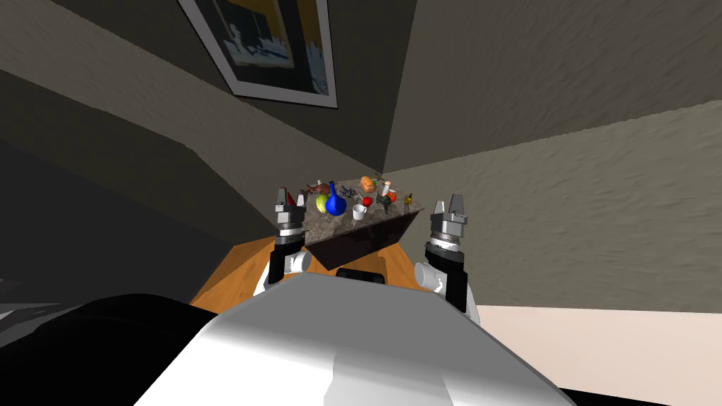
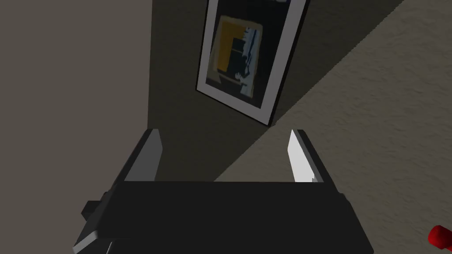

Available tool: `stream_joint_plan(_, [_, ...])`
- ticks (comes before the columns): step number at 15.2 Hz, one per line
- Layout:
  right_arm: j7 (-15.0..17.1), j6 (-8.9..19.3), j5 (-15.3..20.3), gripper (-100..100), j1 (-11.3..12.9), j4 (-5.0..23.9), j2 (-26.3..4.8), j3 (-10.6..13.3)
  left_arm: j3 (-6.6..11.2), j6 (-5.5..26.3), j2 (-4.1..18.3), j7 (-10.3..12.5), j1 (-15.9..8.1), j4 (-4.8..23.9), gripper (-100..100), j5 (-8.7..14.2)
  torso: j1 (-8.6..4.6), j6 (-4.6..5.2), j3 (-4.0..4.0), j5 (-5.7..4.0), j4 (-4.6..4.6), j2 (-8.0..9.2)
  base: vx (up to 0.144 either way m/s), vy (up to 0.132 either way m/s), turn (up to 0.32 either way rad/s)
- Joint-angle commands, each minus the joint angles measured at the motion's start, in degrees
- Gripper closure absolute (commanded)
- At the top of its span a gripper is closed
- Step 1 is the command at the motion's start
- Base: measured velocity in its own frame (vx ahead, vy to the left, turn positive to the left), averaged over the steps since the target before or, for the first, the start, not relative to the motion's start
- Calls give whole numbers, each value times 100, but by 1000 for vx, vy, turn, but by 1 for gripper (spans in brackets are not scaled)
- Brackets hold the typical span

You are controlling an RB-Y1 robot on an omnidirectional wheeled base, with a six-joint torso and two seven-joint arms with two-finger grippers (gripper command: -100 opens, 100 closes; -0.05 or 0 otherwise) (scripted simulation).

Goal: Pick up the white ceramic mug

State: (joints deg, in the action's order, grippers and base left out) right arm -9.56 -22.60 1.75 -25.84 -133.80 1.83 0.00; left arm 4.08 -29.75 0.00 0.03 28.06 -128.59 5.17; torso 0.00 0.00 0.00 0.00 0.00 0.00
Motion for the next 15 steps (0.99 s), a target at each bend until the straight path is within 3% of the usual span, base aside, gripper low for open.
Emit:
stream_joint_plan(1, [0, 0, 0, 0, 0, 0, 0, 0, -4, 92, 175, -8, -43, 26, -100, 25, 0, 0, 0, 0, 0, 0, 0, -8, -12])
stream_joint_plan(6, [0, 0, 0, 0, 0, 0, 0, 0, -25, 598, 714, -56, -296, 187, -100, 170, -12, 1, 0, -2, 0, 0, -2, -33, -24])
stream_joint_plan(12, [0, 0, 0, 0, 0, 0, 0, 0, -50, 1238, 1108, -115, -611, 392, -100, 349, -16, 1, -1, -4, 0, -1, 0, -42, -25])
stream_joint_plan(14, [0, 0, 0, 0, 0, 0, 0, 1, -50, 1352, 1108, -115, -611, 392, -100, 349, -18, 1, -1, -4, 0, -1, -1, -35, -17])
stream_joint_plan(15, [0, 0, 0, 0, 0, 0, 0, 0, -60, 1559, 1236, -138, -735, 475, -100, 420, -14, 0, -1, -3, 0, -2, 2, -30, -24])
